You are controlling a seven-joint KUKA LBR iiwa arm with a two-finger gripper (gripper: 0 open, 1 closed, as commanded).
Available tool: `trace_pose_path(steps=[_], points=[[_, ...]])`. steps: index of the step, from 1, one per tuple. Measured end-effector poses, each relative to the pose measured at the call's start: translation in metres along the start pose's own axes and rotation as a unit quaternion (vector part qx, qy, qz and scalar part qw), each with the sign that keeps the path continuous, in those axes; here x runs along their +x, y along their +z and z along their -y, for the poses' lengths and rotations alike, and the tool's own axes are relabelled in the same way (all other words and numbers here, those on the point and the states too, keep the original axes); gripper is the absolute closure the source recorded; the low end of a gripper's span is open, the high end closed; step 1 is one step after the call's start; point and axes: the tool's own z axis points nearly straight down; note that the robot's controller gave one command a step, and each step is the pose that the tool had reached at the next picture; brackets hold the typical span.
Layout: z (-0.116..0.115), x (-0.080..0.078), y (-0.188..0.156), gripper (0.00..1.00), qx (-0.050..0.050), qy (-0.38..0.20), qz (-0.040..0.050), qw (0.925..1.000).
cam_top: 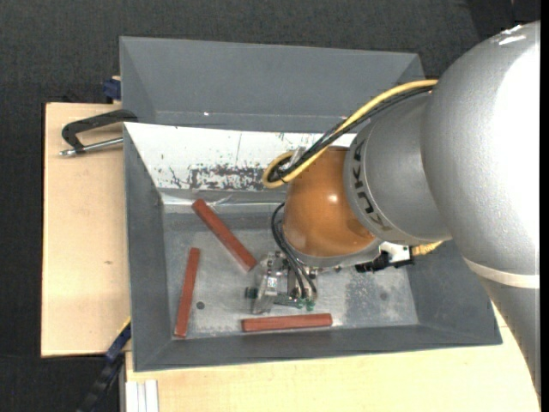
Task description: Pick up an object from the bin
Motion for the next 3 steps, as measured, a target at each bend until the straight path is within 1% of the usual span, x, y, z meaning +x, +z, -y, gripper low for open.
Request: trace_pose_path(steps=[1, 2, 3], points=[[0.001, 0.0, -0.009, 1.0, 0.001, -0.001, -0.0041, 1.0], [0.015, -0.037, -0.033, 1.0, -0.001, 0.006, 0.0037, 1.0], [-0.007, -0.021, -0.164, 1.0, 0.0, 0.033, 0.0018, 0.9994]])
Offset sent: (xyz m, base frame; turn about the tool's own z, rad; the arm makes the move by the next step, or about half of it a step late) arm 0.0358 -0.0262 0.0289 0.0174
